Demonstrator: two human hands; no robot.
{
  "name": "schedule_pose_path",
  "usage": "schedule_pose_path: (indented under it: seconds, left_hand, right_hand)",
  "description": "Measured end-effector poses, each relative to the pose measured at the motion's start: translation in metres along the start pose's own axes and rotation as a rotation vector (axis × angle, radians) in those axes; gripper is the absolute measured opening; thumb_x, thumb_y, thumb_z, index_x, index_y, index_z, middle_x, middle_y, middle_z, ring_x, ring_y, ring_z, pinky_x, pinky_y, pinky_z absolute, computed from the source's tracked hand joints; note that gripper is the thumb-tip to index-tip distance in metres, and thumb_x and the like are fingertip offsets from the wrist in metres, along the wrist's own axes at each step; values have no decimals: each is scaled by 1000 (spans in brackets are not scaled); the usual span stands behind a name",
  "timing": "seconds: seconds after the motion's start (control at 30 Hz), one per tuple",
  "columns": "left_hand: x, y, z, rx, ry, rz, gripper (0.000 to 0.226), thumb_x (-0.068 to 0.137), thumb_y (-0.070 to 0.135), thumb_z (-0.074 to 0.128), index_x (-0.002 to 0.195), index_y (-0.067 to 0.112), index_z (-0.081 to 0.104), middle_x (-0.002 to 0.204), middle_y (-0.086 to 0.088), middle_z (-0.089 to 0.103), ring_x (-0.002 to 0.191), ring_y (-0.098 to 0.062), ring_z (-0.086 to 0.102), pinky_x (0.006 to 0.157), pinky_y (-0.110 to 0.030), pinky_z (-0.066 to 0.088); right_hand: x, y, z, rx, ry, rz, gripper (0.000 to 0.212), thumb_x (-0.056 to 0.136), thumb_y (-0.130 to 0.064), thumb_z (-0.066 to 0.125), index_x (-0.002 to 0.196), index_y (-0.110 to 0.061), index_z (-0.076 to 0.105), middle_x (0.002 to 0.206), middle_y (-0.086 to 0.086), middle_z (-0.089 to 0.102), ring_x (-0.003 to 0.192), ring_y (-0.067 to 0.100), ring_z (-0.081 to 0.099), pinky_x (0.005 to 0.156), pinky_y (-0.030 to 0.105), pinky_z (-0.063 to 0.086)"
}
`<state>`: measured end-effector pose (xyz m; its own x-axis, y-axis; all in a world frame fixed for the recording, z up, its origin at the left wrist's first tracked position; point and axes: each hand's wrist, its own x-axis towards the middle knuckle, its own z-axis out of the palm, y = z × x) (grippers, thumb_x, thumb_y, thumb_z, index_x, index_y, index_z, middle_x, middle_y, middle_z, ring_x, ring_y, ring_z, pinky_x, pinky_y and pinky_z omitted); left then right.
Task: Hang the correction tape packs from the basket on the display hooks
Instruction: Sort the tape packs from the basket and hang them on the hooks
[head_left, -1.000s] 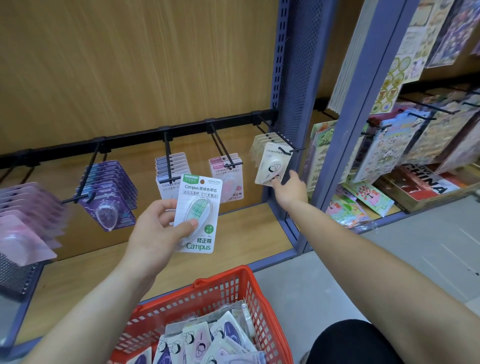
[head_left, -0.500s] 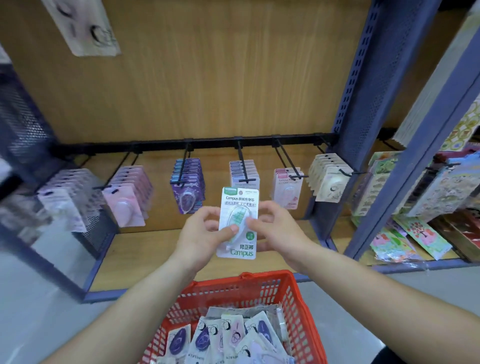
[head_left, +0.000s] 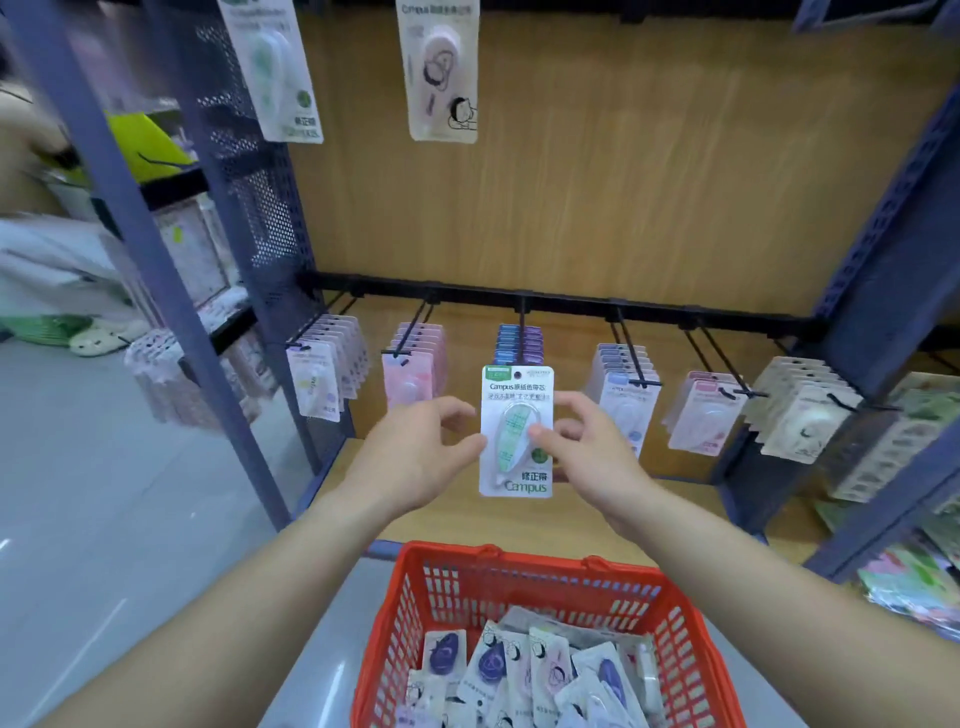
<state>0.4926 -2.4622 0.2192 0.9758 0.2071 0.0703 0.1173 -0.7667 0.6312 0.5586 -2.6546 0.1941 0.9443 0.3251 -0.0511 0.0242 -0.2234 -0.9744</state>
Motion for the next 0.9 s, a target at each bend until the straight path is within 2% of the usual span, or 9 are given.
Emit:
schedule_pose_path:
  seconds: [0.17, 0.27, 0.4, 0.53, 0.63, 0.77, 0.83, 0.9]
  left_hand:
    - [-3, -6, -55, -5, 143, 35, 53, 89, 43, 68, 140, 29, 58, 136, 7, 64, 123, -15, 58, 105, -39, 48]
    - [-2, -1, -83, -78, 264, 57, 58, 90, 41, 68, 144, 27, 55, 143, 9, 59, 131, -12, 53, 111, -35, 42]
    - [-2, 14, -111, -219, 402, 100, 56, 90, 39, 70, 143, 27, 56, 139, 11, 60, 127, -9, 54, 107, -29, 42]
    - [-5, 22, -128, -325, 463, 143, 53, 89, 39, 71, 140, 28, 59, 133, 12, 63, 118, -9, 58, 107, -34, 47]
    - [-7, 21, -139, -335, 488, 151, 53, 89, 39, 71, 140, 29, 58, 131, 12, 63, 116, -8, 59, 106, -37, 49]
    - [-10, 9, -155, -343, 544, 116, 51, 91, 39, 69, 140, 30, 57, 131, 13, 62, 117, -9, 59, 100, -34, 49]
    - [-12, -3, -163, -331, 577, 87, 50, 91, 38, 70, 139, 31, 58, 130, 13, 62, 113, -7, 59, 93, -30, 45]
    - [-14, -17, -169, -299, 605, 61, 50, 91, 37, 70, 140, 31, 57, 132, 12, 62, 110, -5, 56, 90, -27, 42]
  right_hand:
    - [26, -50, 18, 4, 74, -112, 22, 102, -17, 60, 117, -32, 60, 96, -1, 77, 95, 21, 75, 76, 42, 63]
    - [41, -88, 14, 6, 175, -210, 26, 101, -18, 59, 122, -34, 58, 103, 5, 75, 99, 24, 74, 79, 47, 62]
    - [55, -145, 0, 34, 315, -326, 28, 104, -19, 55, 127, -35, 54, 106, 5, 71, 97, 21, 73, 78, 42, 63]
    - [63, -188, -9, 17, 401, -400, 29, 105, -18, 51, 131, -31, 53, 107, -1, 68, 101, 20, 71, 81, 44, 62]
    - [67, -209, -3, -13, 380, -416, 32, 104, -17, 53, 134, -27, 54, 107, 2, 70, 99, 21, 73, 82, 47, 62]
    - [78, -234, 39, -88, 243, -426, 30, 101, -19, 58, 131, -25, 59, 105, -1, 74, 92, 15, 75, 81, 46, 63]
    - [89, -250, 70, -118, 172, -474, 25, 101, -19, 60, 125, -22, 63, 106, -7, 72, 92, 10, 73, 78, 38, 64]
    - [100, -269, 100, -139, 134, -525, 24, 100, -21, 62, 124, -20, 66, 102, -13, 68, 88, 2, 69, 67, 22, 59]
